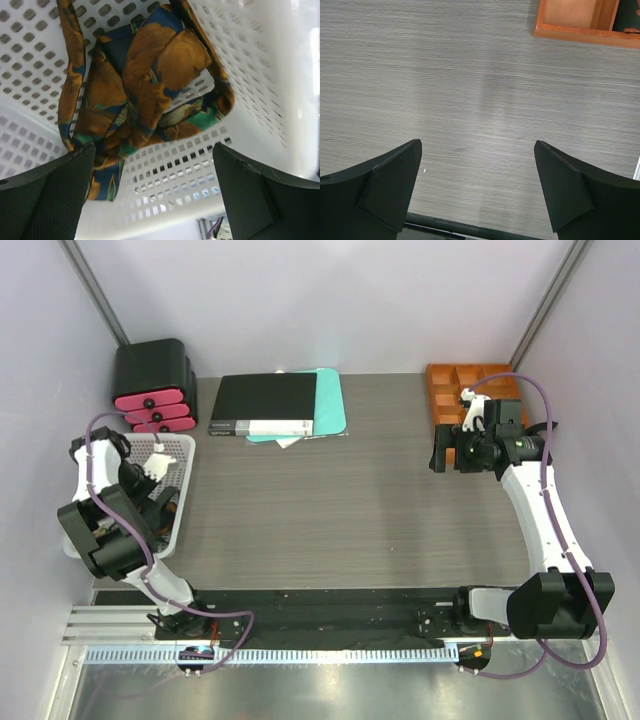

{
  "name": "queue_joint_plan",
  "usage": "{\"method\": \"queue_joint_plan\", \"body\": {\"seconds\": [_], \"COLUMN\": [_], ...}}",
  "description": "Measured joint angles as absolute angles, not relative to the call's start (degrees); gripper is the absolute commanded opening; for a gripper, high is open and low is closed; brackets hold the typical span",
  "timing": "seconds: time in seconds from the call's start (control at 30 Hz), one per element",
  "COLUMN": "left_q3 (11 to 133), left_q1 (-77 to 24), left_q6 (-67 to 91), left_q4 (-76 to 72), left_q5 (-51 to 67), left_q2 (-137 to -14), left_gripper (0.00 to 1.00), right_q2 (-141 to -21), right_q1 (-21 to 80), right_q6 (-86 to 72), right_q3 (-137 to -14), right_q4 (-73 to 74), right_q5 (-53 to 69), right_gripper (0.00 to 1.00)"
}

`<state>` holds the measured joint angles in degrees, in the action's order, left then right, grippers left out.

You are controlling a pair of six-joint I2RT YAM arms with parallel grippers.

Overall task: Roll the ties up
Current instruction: Pick up the tie from the bin.

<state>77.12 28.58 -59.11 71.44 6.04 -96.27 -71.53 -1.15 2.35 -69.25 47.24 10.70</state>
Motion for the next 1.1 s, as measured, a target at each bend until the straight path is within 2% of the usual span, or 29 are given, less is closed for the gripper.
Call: {"method": "queue_joint_plan", "body": {"seconds": [0.27,0.33,0.4,0.43,0.47,0.5,0.53,0.63,0.67,0.7,0.93,1.1], "left_q3": [71.53,68.84,67.22,66.32,65.73,65.23,65.04,65.49,66.00,66.63,78.78,97.60], "left_q1": [28.58,28.58,28.64,28.64,28.64,28.64,28.64,28.62,28.62,28.64,28.86,28.88], "left_q6": [-60.73,-60.71,-60.71,-60.71,-60.60,-60.58,-60.49,-60.12,-60.31,-60.18,-57.23,-52.40], "left_q4": [64.25,61.34,59.24,57.58,56.47,55.33,54.59,53.78,53.89,54.06,56.97,62.24], "left_q5": [4.19,3.20,2.90,2.39,2.15,1.85,1.74,1.63,1.76,1.80,2.00,6.59], "left_q2": [-99.57,-99.72,-99.88,-99.94,-100.05,-100.18,-100.27,-100.22,-100.22,-100.12,-96.51,-94.41], "left_gripper": [0.99,0.96,0.87,0.82,0.67,0.60,0.46,0.28,0.13,0.02,0.00,0.00], "right_q2": [-71.64,-71.64,-71.64,-71.64,-71.64,-71.61,-71.61,-71.61,-71.61,-71.61,-71.61,-71.61], "right_q1": [-1.37,-1.48,-1.58,-1.63,-1.63,-1.63,-1.65,-1.72,-1.74,-1.74,-1.74,-1.83], "right_q6": [2.76,2.83,2.90,2.92,2.92,2.92,2.92,2.92,2.94,2.94,2.94,2.92], "right_q3": [-69.32,-69.32,-69.32,-69.32,-69.32,-69.32,-69.32,-69.32,-69.32,-69.32,-69.32,-69.32], "right_q4": [47.77,47.83,47.88,47.90,47.90,47.92,47.92,47.99,48.01,48.05,48.07,48.07], "right_q5": [10.74,10.76,10.85,10.90,10.92,10.94,10.98,11.20,11.29,11.33,11.84,12.19], "right_gripper": [1.00,1.00,1.00,1.00,1.00,1.00,1.00,1.00,1.00,1.00,1.00,1.00]}}
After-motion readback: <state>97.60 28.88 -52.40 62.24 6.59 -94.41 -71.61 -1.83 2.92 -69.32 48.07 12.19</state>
